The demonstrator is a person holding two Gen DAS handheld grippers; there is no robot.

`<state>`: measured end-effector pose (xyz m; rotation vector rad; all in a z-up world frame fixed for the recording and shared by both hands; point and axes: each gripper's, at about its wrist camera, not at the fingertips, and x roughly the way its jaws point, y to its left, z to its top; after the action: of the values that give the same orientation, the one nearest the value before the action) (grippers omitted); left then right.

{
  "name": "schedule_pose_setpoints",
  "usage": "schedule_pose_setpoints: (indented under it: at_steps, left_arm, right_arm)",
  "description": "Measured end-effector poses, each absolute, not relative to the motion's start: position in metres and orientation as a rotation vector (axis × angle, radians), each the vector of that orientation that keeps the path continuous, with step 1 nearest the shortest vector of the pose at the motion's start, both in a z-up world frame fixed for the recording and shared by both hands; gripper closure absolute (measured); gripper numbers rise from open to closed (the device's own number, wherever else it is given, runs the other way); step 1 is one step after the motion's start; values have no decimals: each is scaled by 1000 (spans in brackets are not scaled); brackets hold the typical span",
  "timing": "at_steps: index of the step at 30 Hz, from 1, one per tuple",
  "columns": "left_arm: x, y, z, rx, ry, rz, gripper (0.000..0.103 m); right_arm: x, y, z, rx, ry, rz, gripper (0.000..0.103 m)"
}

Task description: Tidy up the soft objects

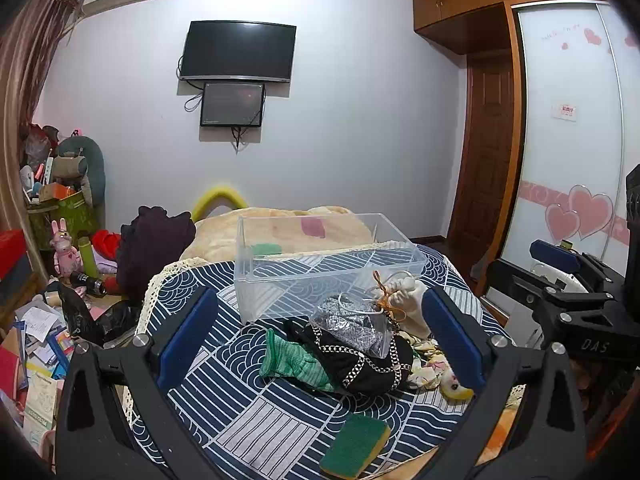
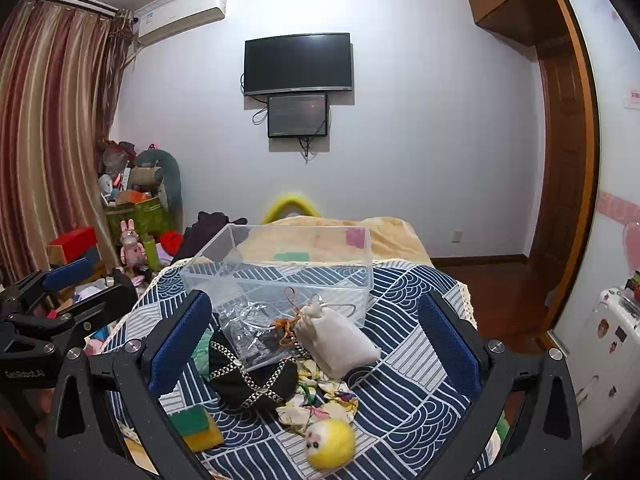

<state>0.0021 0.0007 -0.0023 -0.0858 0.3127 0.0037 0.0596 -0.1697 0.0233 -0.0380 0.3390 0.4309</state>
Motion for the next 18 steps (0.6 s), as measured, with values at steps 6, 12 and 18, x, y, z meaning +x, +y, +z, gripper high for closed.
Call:
schedule_pose_setpoints:
  at_steps: [6,12,18]
  left_arm:
    - [2,1,-2,-87,312,4,0]
    - [1,1,-2,-88,307,5,0]
    - [-1,2,-1,-95,303,4,0]
  right_arm:
    - [58,-168,24,-36,339,433,0]
    - [56,-168,26,-36,333,433,0]
    - [54,-166,27,-40,333,437,0]
